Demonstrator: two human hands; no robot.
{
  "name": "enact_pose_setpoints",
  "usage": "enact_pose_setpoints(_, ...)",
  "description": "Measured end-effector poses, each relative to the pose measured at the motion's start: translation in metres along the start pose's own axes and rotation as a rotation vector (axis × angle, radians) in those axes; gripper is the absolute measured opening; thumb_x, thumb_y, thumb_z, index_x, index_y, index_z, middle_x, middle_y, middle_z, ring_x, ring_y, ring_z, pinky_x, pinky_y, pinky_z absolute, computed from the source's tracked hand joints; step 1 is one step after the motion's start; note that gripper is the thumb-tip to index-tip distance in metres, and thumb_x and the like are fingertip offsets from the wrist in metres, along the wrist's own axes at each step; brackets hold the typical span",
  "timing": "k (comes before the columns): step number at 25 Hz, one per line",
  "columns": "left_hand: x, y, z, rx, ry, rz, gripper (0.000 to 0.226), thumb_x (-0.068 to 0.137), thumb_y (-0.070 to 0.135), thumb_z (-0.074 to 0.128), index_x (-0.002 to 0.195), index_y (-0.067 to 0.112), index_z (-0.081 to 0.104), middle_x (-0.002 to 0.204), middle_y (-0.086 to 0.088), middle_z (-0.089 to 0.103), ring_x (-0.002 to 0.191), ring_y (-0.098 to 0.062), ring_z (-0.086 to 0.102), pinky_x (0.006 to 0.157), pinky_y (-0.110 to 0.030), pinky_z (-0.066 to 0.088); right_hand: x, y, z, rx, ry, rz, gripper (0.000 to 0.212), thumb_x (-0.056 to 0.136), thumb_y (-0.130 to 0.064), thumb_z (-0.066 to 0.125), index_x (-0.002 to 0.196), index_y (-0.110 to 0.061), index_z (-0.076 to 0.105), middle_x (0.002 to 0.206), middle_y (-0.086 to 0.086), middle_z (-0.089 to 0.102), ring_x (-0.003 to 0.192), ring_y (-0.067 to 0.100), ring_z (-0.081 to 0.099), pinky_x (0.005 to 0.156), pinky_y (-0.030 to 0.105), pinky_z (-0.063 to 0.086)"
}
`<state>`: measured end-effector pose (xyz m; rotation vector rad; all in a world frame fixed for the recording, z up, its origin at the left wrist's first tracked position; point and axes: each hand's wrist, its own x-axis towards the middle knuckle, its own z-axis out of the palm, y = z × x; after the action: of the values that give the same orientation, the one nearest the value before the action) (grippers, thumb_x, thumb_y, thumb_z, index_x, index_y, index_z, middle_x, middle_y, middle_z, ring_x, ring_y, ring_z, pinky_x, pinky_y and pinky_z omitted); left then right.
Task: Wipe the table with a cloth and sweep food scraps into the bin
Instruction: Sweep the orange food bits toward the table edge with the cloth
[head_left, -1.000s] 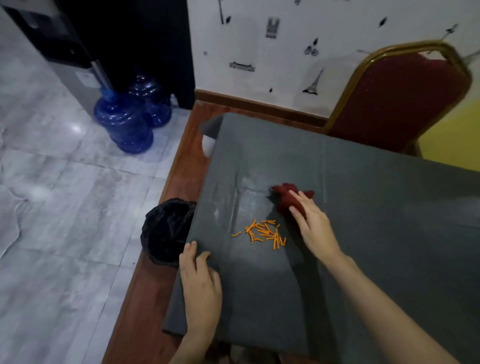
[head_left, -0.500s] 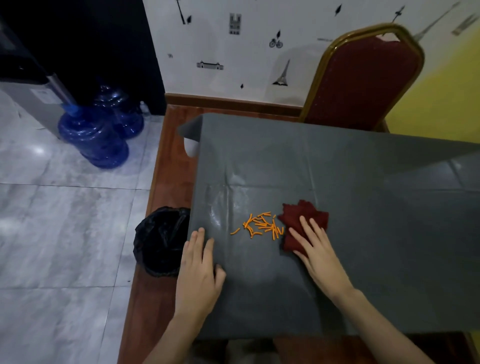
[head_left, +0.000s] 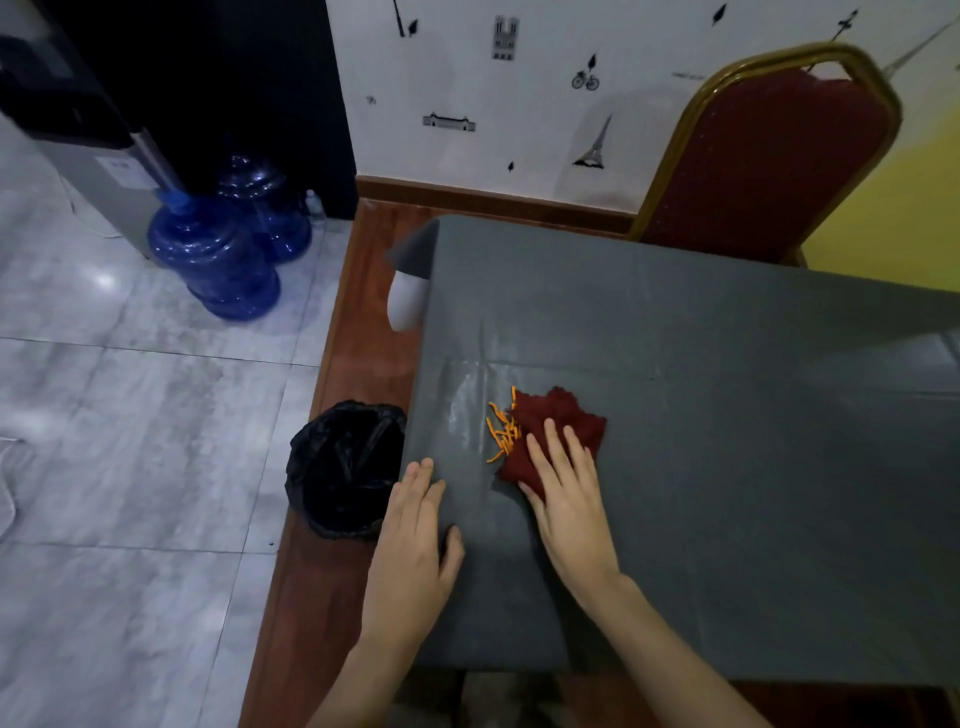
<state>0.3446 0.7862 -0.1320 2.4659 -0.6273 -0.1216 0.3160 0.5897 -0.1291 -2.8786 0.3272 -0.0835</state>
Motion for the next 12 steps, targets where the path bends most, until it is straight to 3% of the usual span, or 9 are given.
enact_pose_setpoints(5,-0.005,-0.001,0.001,0.026,-0.017,-0.018,0.049,0.092,0.028,0.043,0.134,0.003,0.049,0.153,-0.008,0.035,0.147,-0.021,0.022,0.119,-0.036,0.020,0.008,-0.010,-0.004,0.095,-0.018,-0.137,0.051,0.095,-0.037,0.037,0.141,-0.016,0.043,0.152,0.005,0.035,0.142,0.024,0.025,0.113,0.044,0.022)
enact_pose_setpoints(9,-0.004,-0.003,0.004,-0.008,-0.004,-0.012,0.049,0.091,0.027,0.044,0.132,0.001,0.051,0.153,-0.009,0.036,0.146,-0.021,0.023,0.119,-0.037,0.020,0.018,0.023,-0.019,0.060,-0.043,-0.299,0.048,0.093,-0.031,0.043,0.136,-0.010,0.050,0.145,0.007,0.044,0.138,0.022,0.034,0.112,0.039,0.027)
enact_pose_setpoints(12,-0.004,-0.004,0.005,-0.025,0.015,-0.012,0.048,0.090,0.026,0.045,0.131,0.003,0.051,0.153,-0.008,0.035,0.146,-0.021,0.024,0.119,-0.036,0.020,0.020,0.065,-0.030,0.055,0.008,-0.208,0.044,0.092,-0.024,0.053,0.134,-0.008,0.051,0.144,0.007,0.045,0.136,0.024,0.039,0.113,0.036,0.026)
